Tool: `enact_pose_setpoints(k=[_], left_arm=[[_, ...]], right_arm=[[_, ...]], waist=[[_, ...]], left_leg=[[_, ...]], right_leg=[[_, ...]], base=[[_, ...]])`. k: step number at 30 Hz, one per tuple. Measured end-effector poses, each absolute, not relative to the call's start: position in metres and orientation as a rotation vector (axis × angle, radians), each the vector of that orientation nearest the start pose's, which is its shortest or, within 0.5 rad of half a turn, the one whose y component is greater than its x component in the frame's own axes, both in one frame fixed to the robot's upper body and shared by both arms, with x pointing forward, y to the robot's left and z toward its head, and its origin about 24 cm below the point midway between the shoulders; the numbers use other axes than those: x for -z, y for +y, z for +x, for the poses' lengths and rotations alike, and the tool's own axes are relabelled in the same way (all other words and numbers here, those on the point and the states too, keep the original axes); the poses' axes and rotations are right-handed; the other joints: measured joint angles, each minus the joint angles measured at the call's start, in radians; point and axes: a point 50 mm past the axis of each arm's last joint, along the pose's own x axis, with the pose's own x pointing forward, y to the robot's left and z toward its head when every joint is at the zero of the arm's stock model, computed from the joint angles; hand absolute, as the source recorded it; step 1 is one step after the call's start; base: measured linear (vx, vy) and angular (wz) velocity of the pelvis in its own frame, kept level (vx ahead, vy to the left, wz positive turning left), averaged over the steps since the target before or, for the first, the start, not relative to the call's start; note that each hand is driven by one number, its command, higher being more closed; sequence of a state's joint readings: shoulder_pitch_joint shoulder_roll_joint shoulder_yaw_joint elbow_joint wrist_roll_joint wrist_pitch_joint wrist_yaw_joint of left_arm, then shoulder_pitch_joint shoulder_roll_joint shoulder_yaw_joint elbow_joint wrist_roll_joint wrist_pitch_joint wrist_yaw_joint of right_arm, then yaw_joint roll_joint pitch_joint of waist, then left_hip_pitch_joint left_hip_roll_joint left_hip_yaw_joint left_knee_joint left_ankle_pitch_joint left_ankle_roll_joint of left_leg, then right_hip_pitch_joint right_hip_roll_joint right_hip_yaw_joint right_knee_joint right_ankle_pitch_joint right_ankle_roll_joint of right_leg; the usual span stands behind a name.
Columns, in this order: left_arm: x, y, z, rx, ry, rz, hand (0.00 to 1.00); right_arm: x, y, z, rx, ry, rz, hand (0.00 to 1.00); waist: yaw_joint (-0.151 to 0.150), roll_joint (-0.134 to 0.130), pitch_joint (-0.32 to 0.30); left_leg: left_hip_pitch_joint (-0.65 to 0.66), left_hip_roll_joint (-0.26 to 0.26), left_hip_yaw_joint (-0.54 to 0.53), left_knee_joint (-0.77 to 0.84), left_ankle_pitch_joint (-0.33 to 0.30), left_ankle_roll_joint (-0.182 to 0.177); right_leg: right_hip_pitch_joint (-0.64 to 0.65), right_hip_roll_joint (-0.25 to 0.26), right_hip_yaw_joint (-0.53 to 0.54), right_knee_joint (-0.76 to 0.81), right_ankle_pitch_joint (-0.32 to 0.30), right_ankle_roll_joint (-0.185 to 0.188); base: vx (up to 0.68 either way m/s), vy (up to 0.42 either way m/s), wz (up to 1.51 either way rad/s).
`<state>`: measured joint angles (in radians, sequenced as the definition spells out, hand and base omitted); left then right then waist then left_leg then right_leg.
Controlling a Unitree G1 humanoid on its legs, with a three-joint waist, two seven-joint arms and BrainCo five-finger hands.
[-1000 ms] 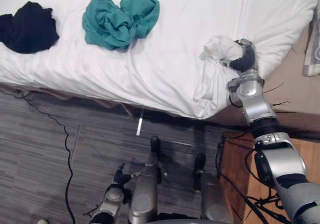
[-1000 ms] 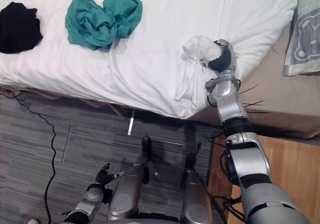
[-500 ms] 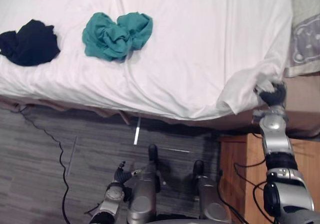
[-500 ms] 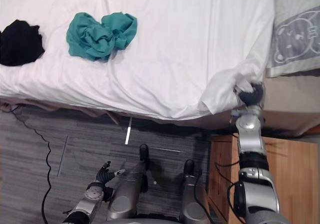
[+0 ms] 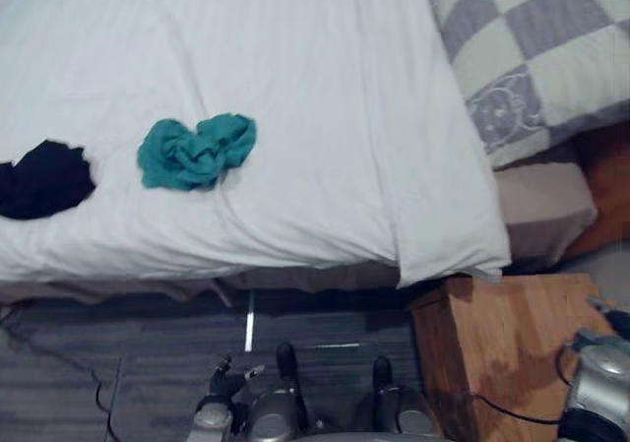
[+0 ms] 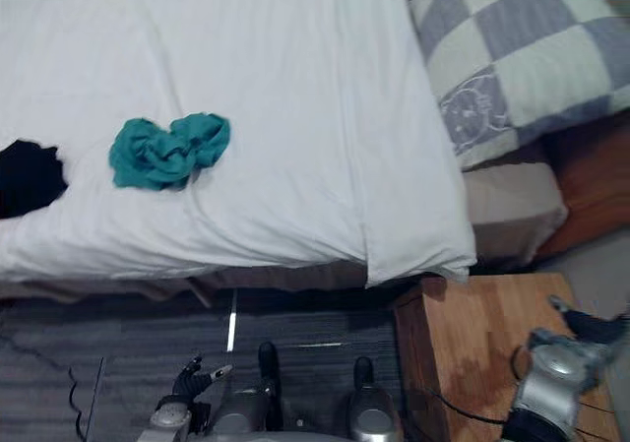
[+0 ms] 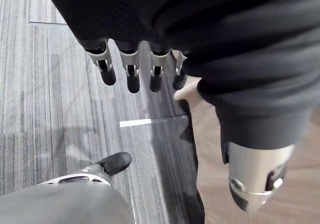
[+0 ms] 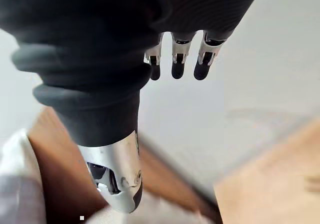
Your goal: Tidy the bed and pick cloth on bed and put in laundry
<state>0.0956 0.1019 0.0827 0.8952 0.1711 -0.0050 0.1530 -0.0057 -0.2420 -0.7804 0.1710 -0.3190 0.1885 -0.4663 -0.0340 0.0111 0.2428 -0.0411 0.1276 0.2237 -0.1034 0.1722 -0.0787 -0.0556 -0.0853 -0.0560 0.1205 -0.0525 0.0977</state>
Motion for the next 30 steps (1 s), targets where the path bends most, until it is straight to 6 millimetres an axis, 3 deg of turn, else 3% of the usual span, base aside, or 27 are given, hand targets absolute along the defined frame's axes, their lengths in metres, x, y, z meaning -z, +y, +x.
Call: enact_pose_setpoints(k=[3, 7, 10, 11, 12, 13, 15, 17, 19, 21, 24, 26, 30], left_arm=[[0.144, 0.211, 0.118, -0.2, 0.977, 0.287, 0.0], [0.145, 0.21, 0.118, -0.199, 0.98, 0.287, 0.0], [0.143, 0.209, 0.125, -0.191, 0.961, 0.29, 0.0], [0.142, 0.209, 0.128, -0.19, 0.952, 0.292, 0.0], [0.138, 0.208, 0.138, -0.185, 0.925, 0.294, 0.0], [0.136, 0.208, 0.145, -0.182, 0.906, 0.296, 0.0], [0.129, 0.205, 0.164, -0.16, 0.856, 0.322, 0.0], [0.129, 0.202, 0.165, -0.155, 0.855, 0.328, 0.0], [0.13, 0.202, 0.164, -0.159, 0.862, 0.323, 0.0], [0.129, 0.2, 0.167, -0.171, 0.856, 0.314, 0.0], [0.127, 0.197, 0.172, -0.184, 0.839, 0.307, 0.0], [0.127, 0.196, 0.173, -0.194, 0.838, 0.302, 0.0], [0.126, 0.195, 0.176, -0.193, 0.832, 0.301, 0.0]], right_arm=[[-0.051, -0.387, 0.151, 1.312, 0.281, -0.525, 1.0], [-0.069, -0.373, 0.183, 1.247, 0.18, -0.532, 1.0], [-0.117, -0.345, 0.245, 1.072, -0.053, -0.578, 1.0], [-0.129, -0.339, 0.255, 1.046, -0.105, -0.583, 1.0], [-0.158, -0.329, 0.274, 1.008, -0.227, -0.586, 1.0], [-0.177, -0.322, 0.283, 0.991, -0.297, -0.58, 1.0], [-0.228, -0.306, 0.3, 0.98, -0.479, -0.575, 1.0], [-0.242, -0.296, 0.306, 0.957, -0.53, -0.566, 1.0], [-0.249, -0.283, 0.317, 0.912, -0.554, -0.569, 1.0], [-0.238, -0.279, 0.325, 0.88, -0.514, -0.584, 1.0], [-0.199, -0.273, 0.342, 0.83, -0.349, -0.535, 1.0], [-0.157, -0.27, 0.345, 0.806, -0.204, -0.495, 1.0], [-0.134, -0.263, 0.339, 0.782, -0.189, -0.46, 1.0]], waist=[[-0.005, -0.006, -0.022], [-0.004, 0.004, -0.024], [0.008, 0.019, 0.001], [0.013, 0.022, 0.013], [0.025, 0.029, 0.044], [0.027, 0.034, 0.07], [0.059, 0.061, 0.141], [0.072, 0.069, 0.148], [0.086, 0.085, 0.169], [0.092, 0.086, 0.177], [0.107, 0.093, 0.194], [0.107, 0.093, 0.199], [0.104, 0.085, 0.204]], left_leg=[[0.002, 0.006, 0.0, 0.0, -0.004, -0.004], [-0.013, 0.013, -0.004, 0.0, -0.006, -0.001], [-0.074, 0.01, -0.014, 0.001, -0.006, -0.001], [-0.089, 0.009, -0.019, 0.002, -0.006, -0.001], [-0.13, 0.005, -0.034, 0.01, -0.006, -0.001], [-0.162, 0.005, -0.044, 0.028, -0.006, -0.001], [-0.256, 0.0, -0.089, 0.066, -0.006, -0.002], [-0.298, -0.009, -0.087, 0.071, -0.016, -0.016], [-0.341, -0.009, -0.092, 0.129, 0.003, 0.01], [-0.367, -0.029, -0.095, 0.144, 0.006, 0.013], [-0.385, -0.042, -0.086, 0.143, 0.009, 0.017], [-0.385, -0.042, -0.079, 0.14, 0.016, 0.026], [-0.355, -0.038, -0.063, 0.135, 0.022, 0.027]], right_leg=[[0.003, 0.006, 0.0, -0.003, 0.001, -0.002], [-0.004, 0.008, 0.005, -0.012, 0.013, -0.004], [-0.074, 0.009, 0.019, -0.001, 0.037, -0.008], [-0.093, 0.01, 0.021, 0.009, 0.038, -0.008], [-0.144, 0.007, 0.019, 0.045, 0.038, -0.009], [-0.172, 0.003, 0.006, 0.07, 0.037, -0.008], [-0.262, -0.013, -0.032, 0.149, 0.018, -0.021], [-0.303, -0.036, -0.052, 0.162, 0.013, -0.022], [-0.344, -0.041, -0.052, 0.218, -0.008, -0.015], [-0.382, -0.062, -0.054, 0.271, -0.029, -0.013], [-0.406, -0.079, -0.05, 0.287, -0.036, -0.007], [-0.406, -0.08, -0.049, 0.284, -0.042, -0.003], [-0.383, -0.074, -0.036, 0.274, -0.044, 0.003]], base=[[-0.02, -0.006, -0.04], [-0.07, 0.003, 0.01], [-0.1, 0.01, -0.04], [-0.12, 0.002, 0.09], [-0.13, -0.015, 0.25], [-0.18, -0.034, 0.5], [-0.19, -0.043, 0.59], [-0.11, -0.02, 0.41], [-0.05, -0.046, 0.23], [-0.02, -0.03, 0.24], [0.04, -0.02, 0.08], [0.08, -0.046, -0.02], [0.1, -0.058, -0.12]])
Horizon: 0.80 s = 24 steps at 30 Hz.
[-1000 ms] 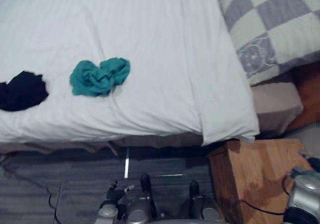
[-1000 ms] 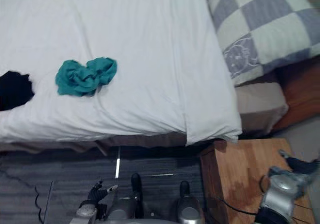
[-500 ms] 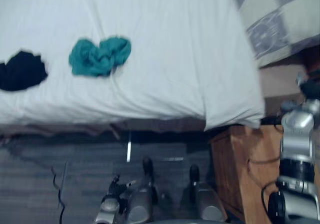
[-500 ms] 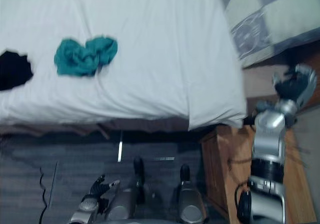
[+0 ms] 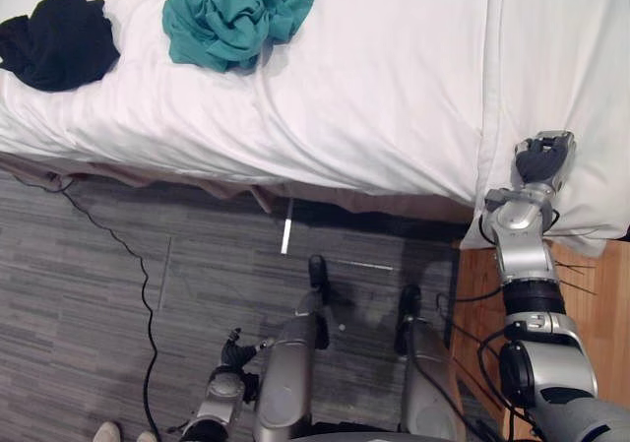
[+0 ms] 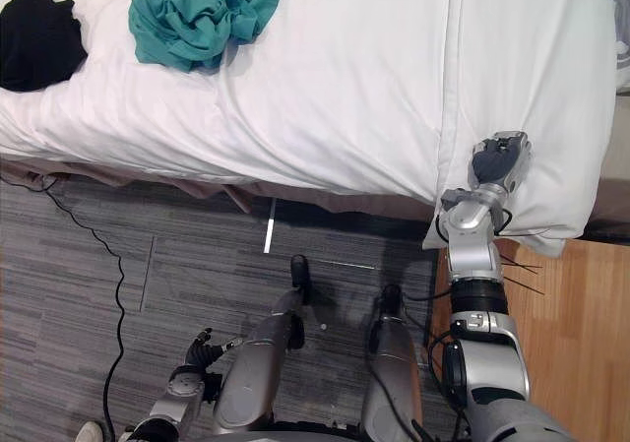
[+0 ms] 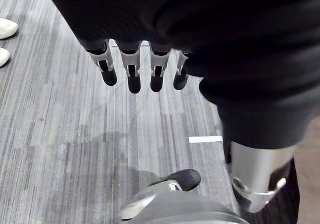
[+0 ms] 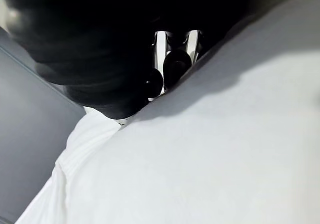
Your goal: Tidy the bed and pick cloth on bed and put in laundry
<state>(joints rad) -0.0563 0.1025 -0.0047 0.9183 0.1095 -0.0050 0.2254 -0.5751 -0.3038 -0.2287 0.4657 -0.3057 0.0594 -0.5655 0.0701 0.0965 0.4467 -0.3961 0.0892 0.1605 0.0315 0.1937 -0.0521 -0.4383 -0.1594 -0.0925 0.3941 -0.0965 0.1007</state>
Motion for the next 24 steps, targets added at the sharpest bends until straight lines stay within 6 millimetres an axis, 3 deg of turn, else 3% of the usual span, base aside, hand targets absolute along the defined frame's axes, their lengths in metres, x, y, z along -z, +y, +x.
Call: enact_pose_setpoints(k=[4, 5, 7, 8, 9, 12, 13, 15, 16, 18, 19, 20, 22, 23, 24], left_arm=[[0.124, 0.2, 0.178, -0.214, 0.823, 0.319, 0.0], [0.124, 0.203, 0.177, -0.227, 0.826, 0.318, 0.0], [0.124, 0.204, 0.177, -0.226, 0.825, 0.328, 0.0], [0.124, 0.204, 0.177, -0.226, 0.825, 0.329, 0.0], [0.124, 0.205, 0.177, -0.238, 0.825, 0.32, 0.0], [0.124, 0.206, 0.176, -0.249, 0.832, 0.305, 0.0], [0.126, 0.205, 0.174, -0.238, 0.841, 0.302, 0.0], [0.127, 0.204, 0.174, -0.222, 0.844, 0.307, 0.0], [0.127, 0.203, 0.174, -0.213, 0.844, 0.317, 0.0], [0.128, 0.202, 0.173, -0.214, 0.848, 0.314, 0.0], [0.127, 0.202, 0.173, -0.244, 0.844, 0.284, 0.0], [0.127, 0.207, 0.171, -0.279, 0.851, 0.264, 0.0], [0.131, 0.215, 0.163, -0.328, 0.886, 0.244, 0.0], [0.134, 0.22, 0.153, -0.36, 0.913, 0.232, 0.0], [0.135, 0.222, 0.151, -0.371, 0.918, 0.227, 0.0]], right_arm=[[-0.077, -0.255, 0.317, 0.745, -0.027, -0.406, 1.0], [-0.054, -0.255, 0.307, 0.738, 0.059, -0.38, 0.0], [0.026, -0.259, 0.258, 0.715, 0.403, -0.332, 0.0], [0.044, -0.259, 0.244, 0.705, 0.486, -0.327, 0.0], [0.087, -0.253, 0.201, 0.675, 0.709, -0.295, 0.0], [0.132, -0.235, 0.135, 0.604, 0.986, -0.249, 0.0], [0.143, -0.232, 0.113, 0.581, 1.068, -0.241, 0.0], [0.151, -0.228, 0.092, 0.555, 1.144, -0.233, 0.0], [0.154, -0.226, 0.086, 0.548, 1.173, -0.22, 0.0], [0.157, -0.224, 0.083, 0.535, 1.196, -0.196, 0.0], [0.158, -0.223, 0.082, 0.529, 1.198, -0.184, 0.0], [0.157, -0.226, 0.082, 0.53, 1.196, -0.189, 0.0], [0.156, -0.229, 0.082, 0.534, 1.187, -0.193, 0.0], [0.156, -0.231, 0.083, 0.531, 1.182, -0.198, 0.0], [0.155, -0.232, 0.083, 0.528, 1.182, -0.199, 0.0]], waist=[[-0.017, -0.025, 0.013], [-0.03, -0.032, 0.016], [-0.042, -0.044, 0.015], [-0.046, -0.045, 0.014], [-0.057, -0.051, 0.01], [-0.085, -0.075, -0.008], [-0.095, -0.089, -0.021], [-0.101, -0.097, -0.045], [-0.109, -0.097, -0.05], [-0.106, -0.105, -0.056], [-0.113, -0.101, -0.059], [-0.105, -0.092, -0.068], [-0.108, -0.104, -0.089], [-0.111, -0.108, -0.116], [-0.111, -0.106, -0.123]], left_leg=[[0.099, 0.006, 0.015, -0.054, -0.001, 0.0], [0.125, 0.005, 0.022, -0.072, 0.0, -0.001], [0.191, 0.0, 0.037, -0.114, 0.001, 0.001], [0.207, -0.002, 0.038, -0.124, 0.003, 0.004], [0.23, -0.005, 0.045, -0.125, 0.002, 0.004], [0.268, -0.013, 0.064, -0.126, -0.006, 0.002], [0.284, -0.013, 0.065, -0.125, -0.009, -0.001], [0.291, -0.011, 0.065, -0.119, -0.019, -0.004], [0.279, -0.007, 0.064, -0.068, -0.054, 0.002], [0.204, 0.008, 0.076, 0.098, -0.1, -0.021], [0.154, 0.035, 0.145, 0.231, -0.151, -0.021], [0.131, 0.122, 0.268, 0.409, -0.25, 0.036], [0.131, 0.208, 0.33, 0.523, -0.302, 0.064], [0.128, 0.267, 0.311, 0.525, -0.305, 0.06], [0.127, 0.293, 0.29, 0.511, -0.303, 0.057]], right_leg=[[0.092, 0.016, 0.005, -0.055, -0.002, 0.0], [0.119, 0.02, 0.003, -0.077, -0.002, 0.0], [0.179, 0.021, 0.01, -0.119, 0.003, 0.006], [0.192, 0.02, 0.012, -0.127, 0.004, 0.007], [0.222, 0.018, 0.014, -0.149, 0.007, 0.013], [0.262, 0.017, 0.027, -0.177, 0.012, 0.017], [0.278, 0.017, 0.03, -0.185, 0.012, 0.018], [0.288, 0.018, 0.027, -0.187, 0.01, 0.019], [0.304, 0.014, 0.013, -0.185, 0.007, 0.019], [0.316, -0.02, -0.008, -0.176, 0.007, 0.019], [0.335, -0.042, -0.037, -0.173, 0.008, 0.019], [0.359, -0.051, -0.051, -0.174, 0.007, 0.019], [0.386, -0.092, -0.066, -0.187, 0.015, 0.039], [0.388, -0.128, -0.067, -0.197, 0.012, 0.052], [0.39, -0.141, -0.07, -0.201, 0.011, 0.057]], base=[[0.11, -0.073, -0.14], [0.1, -0.02, -0.1], [0.15, -0.031, -0.16], [0.2, -0.032, -0.18], [0.18, -0.021, -0.22], [0.16, -0.016, -0.21], [0.12, -0.019, -0.14], [0.05, -0.012, -0.01], [0.05, 0.02, 0.2], [-0.05, 0.069, 0.37], [-0.14, 0.115, 0.45], [-0.13, 0.136, 0.4], [-0.07, 0.26, 0.26], [-0.03, 0.326, 0.36], [0.02, 0.382, 0.43]])
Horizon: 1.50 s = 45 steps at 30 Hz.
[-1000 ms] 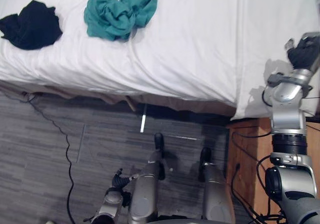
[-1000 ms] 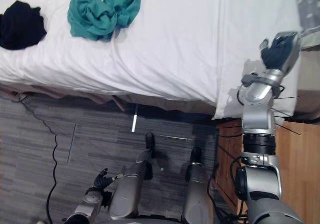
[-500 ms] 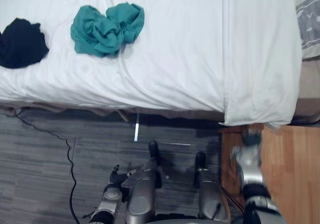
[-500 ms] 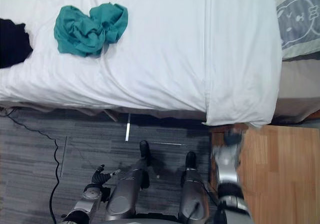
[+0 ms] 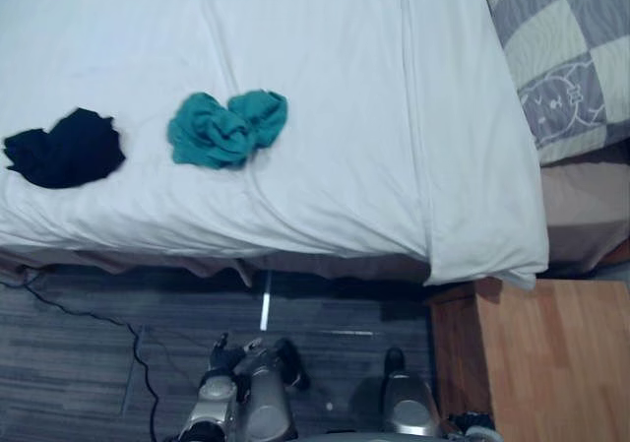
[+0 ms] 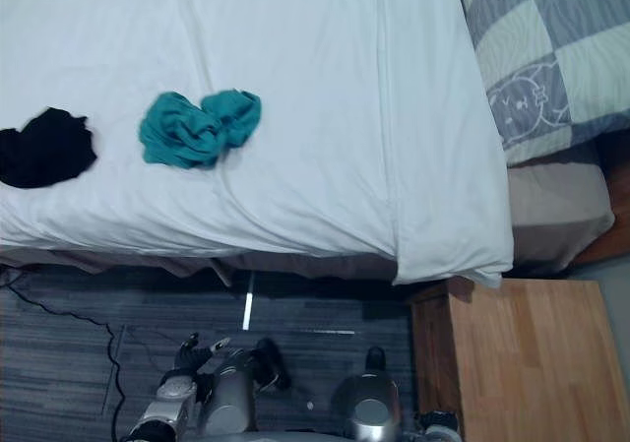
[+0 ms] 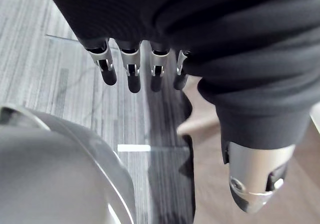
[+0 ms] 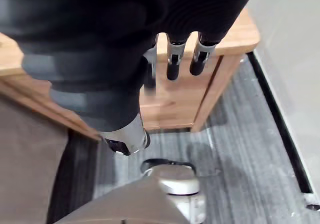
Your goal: Tidy the bed and pick cloth on bed and put in laundry
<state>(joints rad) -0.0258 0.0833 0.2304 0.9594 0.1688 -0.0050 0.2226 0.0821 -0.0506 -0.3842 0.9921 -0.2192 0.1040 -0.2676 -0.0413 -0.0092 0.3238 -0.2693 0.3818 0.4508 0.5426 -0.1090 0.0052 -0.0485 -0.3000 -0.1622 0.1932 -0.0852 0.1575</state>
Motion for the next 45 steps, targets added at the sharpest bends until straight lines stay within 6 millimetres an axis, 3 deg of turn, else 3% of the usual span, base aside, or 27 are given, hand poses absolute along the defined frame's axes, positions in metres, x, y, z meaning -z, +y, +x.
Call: enact_pose_setpoints(k=[3, 4, 5, 6, 8, 9, 10, 12, 13, 16, 19, 21, 23, 25, 27, 29, 32, 33, 34, 35, 36, 38, 39, 40, 42, 43, 45], left_arm=[[0.143, 0.231, 0.123, -0.43, 0.989, 0.212, 0.0], [0.144, 0.234, 0.118, -0.437, 1.011, 0.222, 0.0], [0.142, 0.25, 0.113, -0.464, 1.036, 0.271, 0.0], [0.141, 0.257, 0.11, -0.479, 1.042, 0.29, 0.0], [0.145, 0.267, 0.091, -0.484, 1.122, 0.334, 0.0], [0.146, 0.265, 0.088, -0.478, 1.132, 0.34, 0.0], [0.147, 0.263, 0.087, -0.474, 1.137, 0.34, 0.0], [0.146, 0.258, 0.097, -0.42, 1.113, 0.358, 0.0], [0.146, 0.255, 0.102, -0.395, 1.103, 0.371, 0.0], [0.148, 0.24, 0.109, -0.35, 1.091, 0.328, 0.0], [0.149, 0.229, 0.114, -0.312, 1.077, 0.305, 0.0], [0.146, 0.227, 0.119, -0.312, 1.051, 0.301, 0.0], [0.146, 0.222, 0.118, -0.322, 1.034, 0.276, 0.0], [0.15, 0.218, 0.109, -0.322, 1.057, 0.265, 0.0], [0.15, 0.22, 0.109, -0.329, 1.06, 0.265, 0.0], [0.149, 0.221, 0.113, -0.331, 1.054, 0.266, 0.0], [0.15, 0.22, 0.114, -0.325, 1.057, 0.276, 0.0], [0.153, 0.207, 0.112, -0.288, 1.067, 0.277, 0.0], [0.153, 0.209, 0.112, -0.274, 1.069, 0.298, 0.0], [0.147, 0.229, 0.12, -0.263, 1.05, 0.385, 0.0], [0.146, 0.232, 0.12, -0.261, 1.052, 0.4, 0.0], [0.149, 0.234, 0.112, -0.259, 1.073, 0.407, 0.0], [0.149, 0.233, 0.112, -0.254, 1.073, 0.408, 0.0], [0.147, 0.23, 0.12, -0.235, 1.051, 0.418, 0.0], [0.144, 0.223, 0.134, -0.192, 1.01, 0.44, 0.0], [0.144, 0.215, 0.139, -0.168, 0.997, 0.437, 0.0], [0.145, 0.194, 0.145, -0.135, 0.981, 0.393, 0.0]], right_arm=[[0.155, -0.238, 0.081, 0.512, 1.19, -0.226, 0.0], [0.155, -0.237, 0.082, 0.505, 1.189, -0.227, 0.0], [0.16, -0.219, 0.082, 0.487, 1.209, -0.187, 0.0], [0.161, -0.217, 0.08, 0.485, 1.214, -0.175, 0.0], [0.163, -0.213, 0.078, 0.466, 1.222, -0.177, 0.0], [0.16, -0.217, 0.084, 0.475, 1.205, -0.192, 0.0], [0.16, -0.219, 0.085, 0.47, 1.202, -0.202, 0.0], [0.159, -0.213, 0.09, 0.412, 1.182, -0.224, 0.0], [0.158, -0.204, 0.097, 0.37, 1.156, -0.216, 0.0], [0.153, -0.205, 0.106, 0.336, 1.098, -0.231, 0.0], [0.149, -0.21, 0.112, 0.332, 1.063, -0.239, 0.0], [0.147, -0.211, 0.118, 0.288, 1.038, -0.285, 0.0], [0.141, -0.224, 0.126, 0.265, 1.005, -0.357, 0.0], [0.14, -0.225, 0.129, 0.267, 1.0, -0.359, 0.0], [0.14, -0.225, 0.13, 0.28, 1.003, -0.346, 0.0], [0.14, -0.226, 0.13, 0.302, 1.007, -0.327, 0.0], [0.142, -0.227, 0.125, 0.303, 1.02, -0.33, 0.0], [0.141, -0.235, 0.119, 0.312, 1.032, -0.352, 0.0], [0.143, -0.234, 0.116, 0.31, 1.042, -0.348, 0.0], [0.147, -0.215, 0.115, 0.279, 1.05, -0.305, 0.0], [0.148, -0.211, 0.116, 0.266, 1.048, -0.303, 0.0], [0.144, -0.199, 0.134, 0.181, 1.003, -0.341, 0.0], [0.143, -0.192, 0.141, 0.151, 0.984, -0.35, 0.0], [0.141, -0.18, 0.148, 0.103, 0.954, -0.364, 0.0], [0.14, -0.161, 0.154, 0.012, 0.922, -0.382, 0.0], [0.14, -0.154, 0.154, -0.029, 0.914, -0.394, 0.0], [0.138, -0.157, 0.159, -0.052, 0.892, -0.416, 0.0]], waist=[[0.005, 0.041, -0.054], [0.004, 0.029, -0.058], [0.006, -0.04, -0.069], [0.005, -0.055, -0.076], [0.025, -0.077, -0.084], [0.04, -0.092, -0.095], [0.038, -0.093, -0.095], [0.008, -0.08, -0.093], [-0.001, -0.078, -0.092], [-0.002, -0.057, -0.081], [0.0, -0.021, -0.071], [0.004, -0.015, -0.06], [0.013, 0.024, -0.031], [0.008, 0.046, -0.036], [0.004, 0.045, -0.038], [-0.002, 0.048, -0.043], [-0.001, 0.051, -0.059], [-0.004, 0.085, -0.094], [-0.005, 0.072, -0.1], [0.0, -0.008, -0.116], [0.002, -0.032, -0.122], [0.028, -0.04, -0.128], [0.026, -0.041, -0.129], [0.012, -0.041, -0.128], [0.001, -0.037, -0.128], [0.001, -0.039, -0.127], [0.0, -0.012, -0.111]], left_leg=[[0.036, 0.095, -0.237, -0.237, 0.06, -0.087], [0.036, 0.072, -0.231, -0.23, 0.132, -0.259], [0.009, 0.006, -0.221, -0.171, 0.083, -0.262], [-0.009, 0.0, -0.228, -0.135, 0.06, -0.263], [0.027, -0.004, -0.178, -0.073, -0.017, -0.233], [0.098, -0.024, -0.107, -0.125, -0.006, -0.204], [0.119, -0.03, -0.091, -0.145, 0.005, -0.191], [0.184, -0.041, -0.065, -0.248, 0.051, -0.166], [0.231, -0.057, -0.042, -0.326, 0.09, -0.161], [0.304, -0.119, -0.021, -0.435, 0.128, -0.153], [0.314, -0.128, -0.022, -0.407, 0.133, -0.149], [0.208, -0.097, -0.047, -0.152, 0.128, -0.149], [0.078, -0.042, -0.12, 0.192, 0.15, -0.196], [0.055, -0.03, -0.113, 0.233, 0.136, -0.174], [0.056, -0.008, -0.112, 0.112, 0.085, -0.092], [0.086, 0.003, -0.249, -0.167, 0.081, -0.087], [0.104, -0.018, -0.42, -0.3, 0.084, -0.093], [0.122, -0.017, -0.422, -0.334, 0.082, -0.16], [0.128, -0.026, -0.419, -0.335, 0.074, -0.267], [0.136, -0.121, -0.388, -0.325, 0.058, -0.228], [0.147, -0.138, -0.365, -0.328, 0.05, -0.215], [0.225, -0.138, -0.252, -0.371, 0.041, -0.193], [0.238, -0.138, -0.237, -0.376, 0.038, -0.182], [0.247, -0.141, -0.232, -0.385, 0.039, -0.16], [0.251, -0.143, -0.243, -0.412, 0.05, -0.143], [0.252, -0.161, -0.252, -0.423, 0.056, -0.135], [0.269, -0.194, -0.285, -0.451, 0.078, -0.123]], right_leg=[[-0.008, -0.068, -0.005, 0.024, -0.007, 0.097], [0.0, -0.096, 0.008, 0.014, -0.011, 0.098], [0.013, -0.137, 0.043, -0.012, -0.008, 0.108], [0.011, -0.127, 0.047, -0.001, 0.014, 0.098], [-0.004, -0.158, 0.015, 0.017, 0.215, 0.049], [-0.057, -0.194, -0.1, 0.109, 0.268, -0.094], [-0.088, -0.196, -0.137, 0.18, 0.229, -0.117], [-0.152, -0.062, -0.172, 0.383, 0.039, -0.002], [-0.165, 0.062, -0.191, 0.392, -0.059, -0.026], [-0.07, 0.181, -0.243, 0.189, -0.101, -0.173], [-0.053, 0.173, -0.225, 0.171, -0.102, -0.171], [-0.042, 0.161, -0.178, 0.153, -0.124, -0.157], [-0.01, 0.152, -0.116, 0.145, -0.12, -0.15], [-0.004, 0.135, -0.092, 0.115, -0.085, -0.124], [0.001, 0.128, -0.054, 0.051, -0.033, -0.082], [-0.016, 0.117, -0.02, 0.017, 0.0, -0.035], [-0.018, 0.064, 0.01, 0.017, 0.005, 0.04], [-0.008, 0.047, 0.021, 0.003, 0.007, 0.103], [0.0, 0.025, 0.032, -0.005, 0.009, 0.115], [0.007, -0.032, 0.082, -0.022, 0.044, 0.102], [0.003, -0.047, 0.078, -0.019, 0.072, 0.09], [-0.058, -0.057, 0.017, 0.025, 0.203, -0.065], [-0.082, -0.064, -0.067, 0.078, 0.207, -0.118], [-0.11, -0.048, -0.167, 0.188, 0.131, -0.113], [-0.103, 0.101, -0.121, 0.206, 0.003, -0.031], [-0.071, 0.165, -0.093, 0.156, -0.065, -0.044], [0.002, 0.202, -0.048, 0.063, -0.066, -0.085]], base=[[0.07, 0.563, 0.4], [0.1, 0.623, 0.42], [0.09, 0.469, 0.32], [0.12, 0.505, 0.06], [0.13, 0.527, -0.6], [0.1, 0.492, -0.81], [0.1, 0.375, -0.62], [0.1, 0.208, -0.14], [0.1, 0.11, -0.06], [0.07, 0.089, -0.12], [0.01, 0.038, -0.07], [-0.04, -0.027, -0.19], [-0.07, 0.059, -0.66], [0.01, 0.237, -0.85], [0.12, 0.307, -0.77], [0.17, 0.404, -0.44], [0.16, 0.57, -0.11], [0.23, 0.859, 0.0], [0.23, 0.796, 0.12], [0.17, 0.415, 0.06], [0.17, 0.427, -0.39], [0.11, 0.379, -1.07], [0.05, 0.312, -0.86], [0.03, 0.234, -0.3], [0.01, 0.155, 0.13], [0.01, 0.071, 0.47], [-0.01, 0.079, 0.56]])
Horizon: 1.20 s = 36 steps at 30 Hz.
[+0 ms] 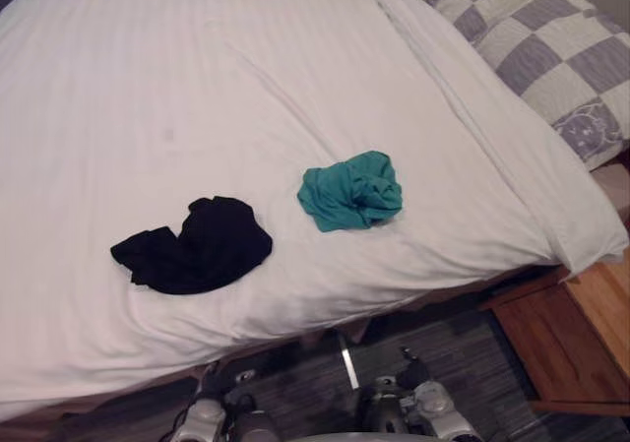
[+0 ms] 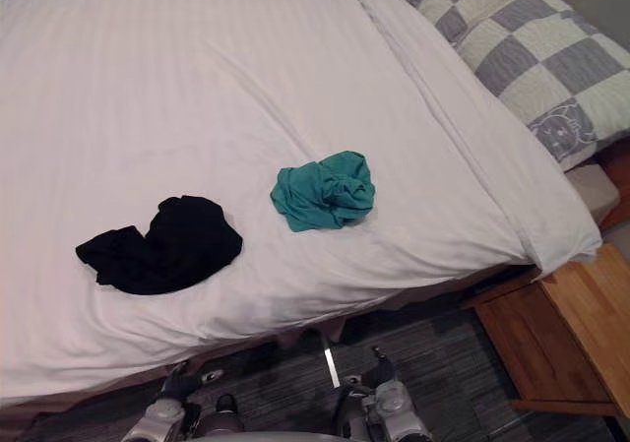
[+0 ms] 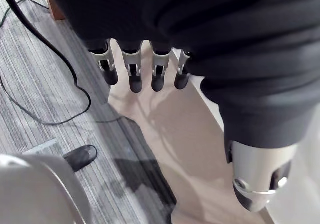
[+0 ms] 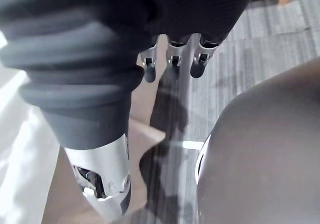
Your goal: Tidy the bed and pick cloth on bed and put in laundry
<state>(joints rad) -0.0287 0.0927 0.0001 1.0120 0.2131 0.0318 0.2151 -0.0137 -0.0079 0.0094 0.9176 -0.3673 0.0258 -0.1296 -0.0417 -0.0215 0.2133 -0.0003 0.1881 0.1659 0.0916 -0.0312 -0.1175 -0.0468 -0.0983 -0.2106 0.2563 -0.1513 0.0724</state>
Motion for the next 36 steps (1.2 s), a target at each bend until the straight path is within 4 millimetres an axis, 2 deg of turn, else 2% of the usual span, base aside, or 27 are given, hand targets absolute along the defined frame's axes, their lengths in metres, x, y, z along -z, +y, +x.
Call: enact_pose_setpoints(k=[1, 3, 9, 13, 16, 18, 20, 21, 23, 24, 27, 29, 30, 32, 33, 34, 35, 36], left_arm=[[0.146, 0.184, 0.146, -0.118, 0.979, 0.37, 0.0], [0.148, 0.175, 0.142, -0.102, 0.986, 0.352, 0.0], [0.148, 0.182, 0.139, -0.167, 0.998, 0.318, 0.0], [0.152, 0.206, 0.121, -0.403, 1.06, 0.164, 0.0], [0.157, 0.232, 0.089, -0.661, 1.137, 0.001, 0.0], [0.157, 0.255, 0.055, -0.872, 1.197, -0.094, 0.0], [0.155, 0.268, 0.04, -0.968, 1.21, -0.118, 0.0], [0.151, 0.281, 0.034, -1.032, 1.208, -0.116, 0.0], [0.147, 0.293, 0.031, -1.05, 1.21, -0.075, 0.0], [0.141, 0.306, 0.033, -1.055, 1.2, -0.025, 0.0], [0.121, 0.336, 0.056, -0.995, 1.12, 0.177, 0.0], [0.087, 0.368, 0.092, -0.914, 0.987, 0.467, 0.0], [0.077, 0.376, 0.1, -0.895, 0.951, 0.541, 0.0], [0.026, 0.404, 0.134, -0.867, 0.763, 0.808, 0.0], [0.012, 0.409, 0.143, -0.869, 0.706, 0.86, 0.0], [-0.02, 0.415, 0.163, -0.882, 0.575, 0.955, 0.0], [-0.042, 0.415, 0.179, -0.888, 0.474, 1.014, 0.0], [-0.054, 0.413, 0.188, -0.885, 0.416, 1.045, 0.0]], right_arm=[[0.138, -0.158, 0.16, -0.05, 0.889, -0.423, 0.0], [0.138, -0.159, 0.16, -0.058, 0.891, -0.433, 0.0], [0.142, -0.162, 0.155, -0.02, 0.932, -0.391, 0.0], [0.15, -0.186, 0.138, 0.232, 1.033, -0.218, 0.0], [0.153, -0.209, 0.122, 0.423, 1.098, -0.123, 0.0], [0.156, -0.229, 0.093, 0.575, 1.172, -0.082, 0.0], [0.157, -0.238, 0.08, 0.657, 1.196, -0.073, 0.0], [0.155, -0.246, 0.072, 0.723, 1.205, -0.08, 0.0], [0.15, -0.257, 0.073, 0.782, 1.182, -0.096, 0.0], [0.144, -0.268, 0.076, 0.83, 1.143, -0.111, 0.0], [0.125, -0.295, 0.089, 0.892, 1.054, -0.216, 0.0], [0.093, -0.331, 0.108, 0.918, 0.932, -0.41, 0.0], [0.084, -0.339, 0.113, 0.919, 0.899, -0.471, 0.0], [0.042, -0.364, 0.136, 0.928, 0.734, -0.693, 0.0], [0.032, -0.369, 0.14, 0.935, 0.695, -0.731, 0.0], [0.011, -0.376, 0.149, 0.944, 0.619, -0.823, 0.0], [-0.002, -0.38, 0.155, 0.947, 0.574, -0.88, 0.0], [-0.008, -0.382, 0.16, 0.948, 0.552, -0.906, 0.0]], waist=[[0.0, 0.015, 0.004], [0.01, 0.028, 0.005], [0.027, 0.006, 0.011], [0.028, -0.011, 0.004], [0.029, -0.01, 0.004], [0.034, -0.005, 0.003], [0.046, -0.003, 0.002], [0.063, -0.001, -0.002], [0.067, 0.002, -0.005], [0.067, 0.006, -0.015], [0.068, 0.014, -0.036], [0.066, 0.023, -0.049], [0.066, 0.025, -0.053], [0.068, 0.026, -0.057], [0.07, 0.025, -0.058], [0.076, 0.024, -0.061], [0.077, 0.019, -0.067], [0.077, 0.019, -0.068]], left_leg=[[0.006, -0.01, -0.017, -0.029, 0.018, 0.002], [0.013, -0.011, -0.037, -0.071, 0.044, 0.0], [0.043, -0.016, -0.017, -0.147, 0.077, 0.003], [0.057, -0.031, -0.011, -0.18, 0.083, 0.008], [0.073, -0.042, -0.014, -0.185, 0.086, 0.008], [0.084, -0.05, -0.027, -0.185, 0.086, 0.008], [0.088, -0.052, -0.027, -0.186, 0.086, 0.008], [0.085, -0.053, -0.027, -0.188, 0.086, 0.008], [0.081, -0.054, -0.031, -0.191, 0.087, 0.008], [0.081, -0.056, -0.039, -0.194, 0.088, 0.01], [0.068, -0.059, -0.058, -0.195, 0.088, 0.01], [0.052, -0.065, -0.083, -0.195, 0.089, 0.011], [0.047, -0.066, -0.085, -0.195, 0.087, 0.012], [0.041, -0.068, -0.086, -0.195, 0.088, 0.013], [0.04, -0.069, -0.086, -0.195, 0.09, 0.011], [0.04, -0.07, -0.086, -0.195, 0.091, 0.012], [0.037, -0.071, -0.087, -0.193, 0.1, 0.015], [0.033, -0.071, -0.089, -0.188, 0.101, 0.015]], right_leg=[[0.018, 0.009, 0.041, -0.023, -0.001, -0.001], [0.015, 0.023, 0.081, -0.033, 0.001, -0.004], [0.008, 0.025, 0.1, -0.032, 0.002, -0.003], [0.008, 0.016, 0.111, -0.042, 0.002, 0.002], [0.021, 0.006, 0.11, -0.046, 0.002, 0.004], [0.051, -0.003, 0.101, -0.052, -0.001, 0.007], [0.061, -0.006, 0.099, -0.056, -0.001, 0.007], [0.062, -0.007, 0.098, -0.063, -0.001, 0.007], [0.066, -0.01, 0.091, -0.07, -0.001, 0.007], [0.074, -0.012, 0.079, -0.074, -0.001, 0.008], [0.086, -0.015, 0.066, -0.087, -0.006, 0.018], [0.085, -0.021, 0.044, -0.087, -0.014, 0.017], [0.081, -0.022, 0.043, -0.087, -0.015, 0.019], [0.078, -0.023, 0.044, -0.091, -0.014, 0.018], [0.078, -0.023, 0.043, -0.093, -0.013, 0.018], [0.078, -0.024, 0.043, -0.099, -0.007, 0.027], [0.076, -0.023, 0.045, -0.101, -0.001, 0.029], [0.074, -0.023, 0.046, -0.102, 0.0, 0.029]], base=[[-0.04, 0.066, 0.45], [0.0, -0.006, 0.39], [-0.04, -0.006, -0.05], [0.03, 0.031, -0.02], [0.1, 0.033, 0.1], [0.1, 0.027, 0.32], [0.05, 0.026, 0.16], [0.01, 0.02, 0.1], [-0.03, 0.007, 0.12], [-0.05, 0.004, 0.2], [-0.07, 0.003, 0.23], [-0.06, 0.011, 0.31], [-0.02, 0.018, 0.15], [0.0, 0.009, 0.03], [0.08, 0.008, 0.03], [0.1, 0.002, 0.03], [0.11, 0.0, 0.04], [0.12, 0.004, 0.12]])
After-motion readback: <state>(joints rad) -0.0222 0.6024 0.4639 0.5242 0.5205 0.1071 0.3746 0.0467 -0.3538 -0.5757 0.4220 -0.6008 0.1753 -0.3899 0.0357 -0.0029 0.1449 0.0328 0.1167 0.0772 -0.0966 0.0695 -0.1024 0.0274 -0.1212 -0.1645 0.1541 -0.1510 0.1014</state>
